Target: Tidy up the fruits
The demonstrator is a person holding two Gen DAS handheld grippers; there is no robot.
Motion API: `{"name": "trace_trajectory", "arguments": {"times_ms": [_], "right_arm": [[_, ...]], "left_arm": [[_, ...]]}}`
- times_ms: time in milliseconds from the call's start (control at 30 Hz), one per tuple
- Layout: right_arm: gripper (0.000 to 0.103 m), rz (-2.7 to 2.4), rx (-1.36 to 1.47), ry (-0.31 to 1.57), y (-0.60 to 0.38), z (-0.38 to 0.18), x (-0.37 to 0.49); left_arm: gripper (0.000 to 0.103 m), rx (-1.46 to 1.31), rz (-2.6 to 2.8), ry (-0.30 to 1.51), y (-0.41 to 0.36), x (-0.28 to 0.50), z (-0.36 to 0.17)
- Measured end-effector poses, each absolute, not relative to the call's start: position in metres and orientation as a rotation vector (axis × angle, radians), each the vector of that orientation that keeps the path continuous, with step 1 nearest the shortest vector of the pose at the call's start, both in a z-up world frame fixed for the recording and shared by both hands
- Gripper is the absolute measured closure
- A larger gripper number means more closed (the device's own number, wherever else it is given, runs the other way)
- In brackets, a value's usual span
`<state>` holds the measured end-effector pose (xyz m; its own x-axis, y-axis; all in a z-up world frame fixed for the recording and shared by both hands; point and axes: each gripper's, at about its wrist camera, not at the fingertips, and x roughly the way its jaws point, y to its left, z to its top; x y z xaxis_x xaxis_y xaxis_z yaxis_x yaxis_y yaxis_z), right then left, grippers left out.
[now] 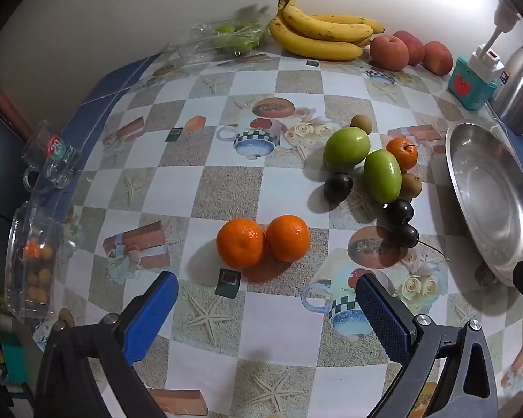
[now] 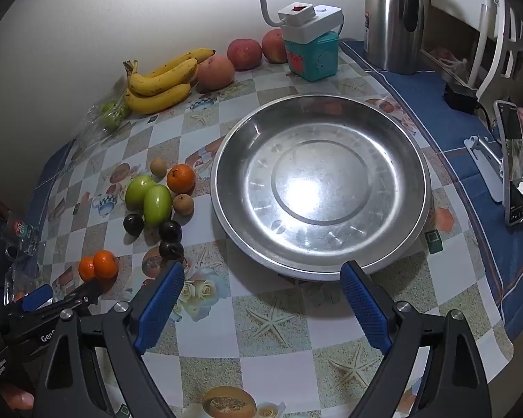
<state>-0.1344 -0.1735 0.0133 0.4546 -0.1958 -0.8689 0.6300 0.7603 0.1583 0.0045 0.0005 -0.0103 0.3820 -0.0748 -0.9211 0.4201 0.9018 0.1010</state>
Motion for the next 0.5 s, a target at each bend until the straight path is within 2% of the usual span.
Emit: {"name": "trace_trajectory", "arguments": {"times_ms": [500], "right_arm": [[0.012, -0.526, 0.499, 0.985, -0.1722, 0.0106, -0.1324]], "left_arm": [[0.0, 0.336, -0.324, 1.158, 0.0043, 0.0064, -0.0139]]}}
